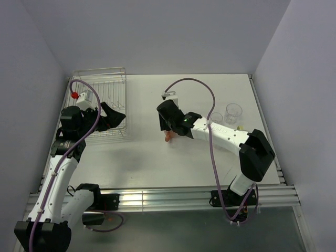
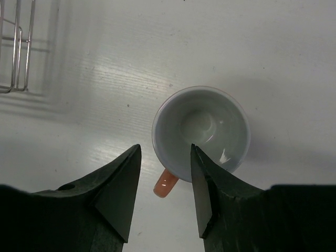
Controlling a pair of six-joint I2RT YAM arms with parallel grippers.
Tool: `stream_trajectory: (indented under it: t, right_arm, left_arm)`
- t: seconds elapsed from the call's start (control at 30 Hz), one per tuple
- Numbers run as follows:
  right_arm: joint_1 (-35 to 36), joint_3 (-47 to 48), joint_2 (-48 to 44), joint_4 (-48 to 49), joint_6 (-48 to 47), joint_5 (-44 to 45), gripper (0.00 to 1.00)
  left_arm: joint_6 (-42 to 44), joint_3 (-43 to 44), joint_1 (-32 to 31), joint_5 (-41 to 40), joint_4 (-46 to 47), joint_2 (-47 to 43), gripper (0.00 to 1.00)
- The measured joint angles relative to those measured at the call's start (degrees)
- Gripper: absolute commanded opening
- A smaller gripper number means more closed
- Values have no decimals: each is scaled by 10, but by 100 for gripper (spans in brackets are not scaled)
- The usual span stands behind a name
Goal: Load the cups into the dish rack
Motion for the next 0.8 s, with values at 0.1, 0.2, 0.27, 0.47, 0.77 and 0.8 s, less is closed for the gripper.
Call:
stream_trajectory:
  t: [0.1, 0.2, 0.27, 0.47, 0.77, 0.8]
  right_arm:
    - [2, 0, 1, 0, 0, 0, 50]
    - [4, 1, 4, -1, 0, 0, 49]
    - [5, 4, 11, -3, 0, 1, 49]
    - [7, 10, 31, -14, 0, 2, 49]
    - [7, 22, 41, -25, 2, 5, 48]
    - [7, 24, 43, -26, 2, 5, 48]
  left_arm:
    - [0, 0, 0, -1, 0, 0, 99]
    - [0, 0, 0, -3, 0, 0, 99]
    - [0, 0, 0, -4, 0, 0, 99]
    - [0, 0, 0, -6, -1, 0, 99]
    - [0, 0, 0, -10, -1, 0, 99]
    - [0, 0, 0, -10, -1, 0, 99]
